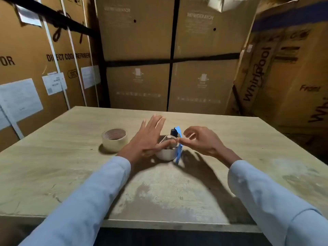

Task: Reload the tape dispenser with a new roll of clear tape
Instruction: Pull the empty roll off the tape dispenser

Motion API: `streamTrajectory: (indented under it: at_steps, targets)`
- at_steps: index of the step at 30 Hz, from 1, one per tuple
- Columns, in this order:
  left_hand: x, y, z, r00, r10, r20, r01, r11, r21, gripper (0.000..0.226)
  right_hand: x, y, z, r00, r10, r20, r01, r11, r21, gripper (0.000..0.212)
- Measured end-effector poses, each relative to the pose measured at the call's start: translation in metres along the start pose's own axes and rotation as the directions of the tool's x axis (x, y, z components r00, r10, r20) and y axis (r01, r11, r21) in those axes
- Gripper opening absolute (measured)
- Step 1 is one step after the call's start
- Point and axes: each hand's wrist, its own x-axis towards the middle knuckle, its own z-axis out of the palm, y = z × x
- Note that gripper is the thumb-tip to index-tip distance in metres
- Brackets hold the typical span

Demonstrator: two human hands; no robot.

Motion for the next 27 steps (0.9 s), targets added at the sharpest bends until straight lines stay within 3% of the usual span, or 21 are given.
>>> streamTrajectory:
  at_steps: [5,7,10,13,16,19,22,24,27]
  targets:
    - [-0.005,-0.010,0.023,0.998,-0.065,0.003,0.062,0.940,-0.337,0.111,0.003,0.010,0.032,0.986,0.111,0.125,-0.147,0.929,0.339,0.078]
    - [0.000,-0.008,0.025,0.993,-0.110,0.046,0.119,0.880,-0.461,0.117,0.010,0.018,0.033,0.981,0.110,0.158,-0.167,0.895,0.414,0.066]
    - [0.005,-0.011,0.029,0.983,-0.111,0.147,0.177,0.792,-0.584,0.123,0.020,0.028,0.031,0.974,0.074,0.215,-0.180,0.827,0.532,0.032]
    - [0.006,-0.015,0.034,0.968,-0.044,0.246,0.192,0.761,-0.619,0.126,0.035,0.039,0.037,0.983,0.095,0.159,-0.174,0.773,0.610,0.032]
    - [0.006,-0.018,0.037,0.971,-0.024,0.237,0.179,0.728,-0.662,0.127,0.043,0.046,0.049,0.982,0.185,0.041,-0.172,0.780,0.601,0.030]
    - [0.006,-0.023,0.043,0.969,-0.060,0.241,0.210,0.718,-0.664,0.122,0.040,0.046,0.059,0.922,0.318,-0.220,-0.150,0.819,0.554,0.014]
    - [0.012,-0.024,0.048,0.980,-0.078,0.181,0.180,0.733,-0.656,0.118,0.032,0.040,0.055,0.852,0.221,-0.474,-0.063,0.943,0.327,0.015]
    - [0.022,-0.023,0.049,0.987,-0.095,0.126,0.155,0.736,-0.659,0.119,0.025,0.030,0.049,0.852,0.102,-0.514,-0.003,0.982,0.190,0.029]
    - [0.032,-0.023,0.051,0.988,-0.069,0.136,0.142,0.741,-0.656,0.126,0.016,0.013,0.048,0.905,0.018,-0.426,0.029,0.994,0.103,0.053]
